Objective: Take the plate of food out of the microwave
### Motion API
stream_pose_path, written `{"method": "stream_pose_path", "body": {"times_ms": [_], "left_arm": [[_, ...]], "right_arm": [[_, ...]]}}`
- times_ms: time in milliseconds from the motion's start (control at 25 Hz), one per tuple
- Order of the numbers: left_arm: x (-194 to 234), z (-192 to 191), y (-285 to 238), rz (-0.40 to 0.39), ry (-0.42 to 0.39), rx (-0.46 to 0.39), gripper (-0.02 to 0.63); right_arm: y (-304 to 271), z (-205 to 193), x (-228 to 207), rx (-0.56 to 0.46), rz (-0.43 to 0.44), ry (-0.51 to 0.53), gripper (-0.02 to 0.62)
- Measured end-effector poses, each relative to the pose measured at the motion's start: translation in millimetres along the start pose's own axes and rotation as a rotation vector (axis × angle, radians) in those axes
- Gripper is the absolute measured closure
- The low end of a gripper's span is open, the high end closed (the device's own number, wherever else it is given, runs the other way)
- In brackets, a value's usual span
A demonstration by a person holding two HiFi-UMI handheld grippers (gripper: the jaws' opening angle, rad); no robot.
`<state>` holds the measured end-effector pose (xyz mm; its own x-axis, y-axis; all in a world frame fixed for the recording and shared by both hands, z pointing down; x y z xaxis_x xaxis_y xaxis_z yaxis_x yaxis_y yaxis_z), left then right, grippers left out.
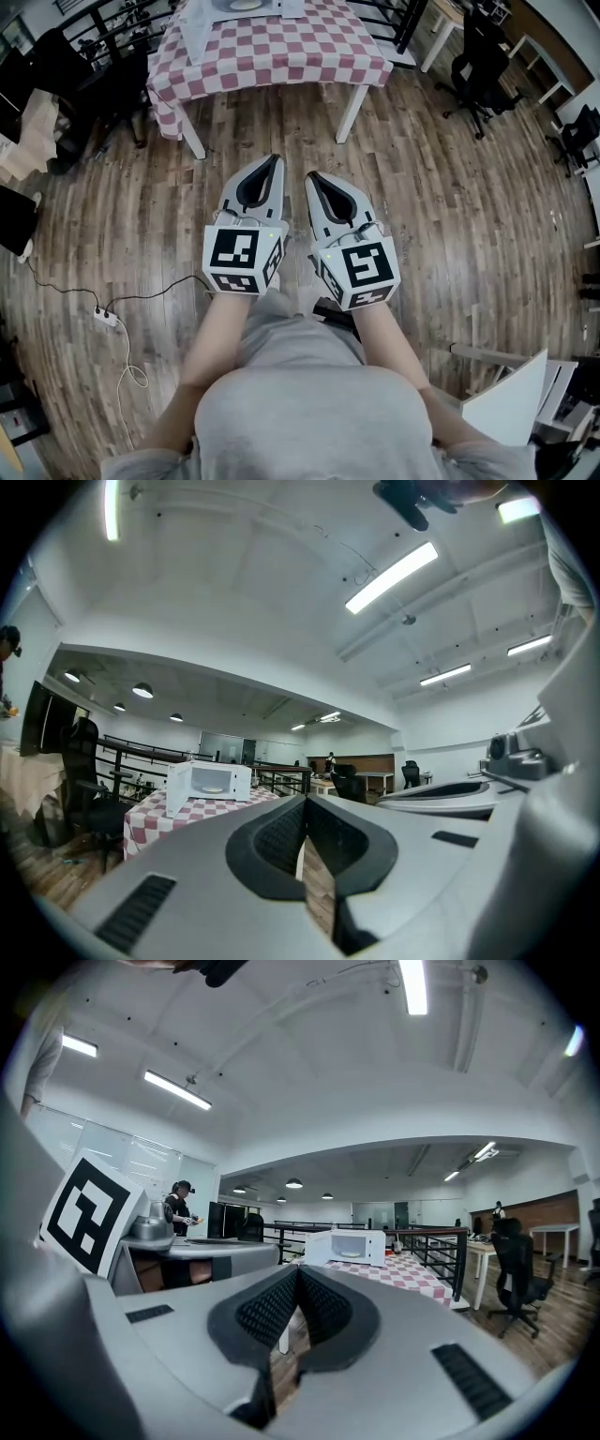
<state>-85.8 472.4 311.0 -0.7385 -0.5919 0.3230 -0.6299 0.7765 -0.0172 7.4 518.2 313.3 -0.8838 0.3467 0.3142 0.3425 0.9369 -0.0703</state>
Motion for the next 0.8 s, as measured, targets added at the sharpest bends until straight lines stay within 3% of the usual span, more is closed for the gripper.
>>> {"method": "stream_pose_path", "body": {"times_ms": [800], "left_arm": [[98,29,-46,0.03,0.03,-0.004,0.603]], "right_arm": [[-119,3,9,0.016,0.029,-0.021,0.571]]}}
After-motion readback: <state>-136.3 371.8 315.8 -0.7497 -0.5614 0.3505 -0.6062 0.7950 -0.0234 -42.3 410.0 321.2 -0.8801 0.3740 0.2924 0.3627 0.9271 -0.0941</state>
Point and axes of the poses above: the fingertips, and each gripper's own axes: y backward along the fingers, x to its left, z out of its top, the point moved 5 cm from there along y, backward along the fingers, and after that the axes turned 15 degrees about y, right-handed, at the moved point
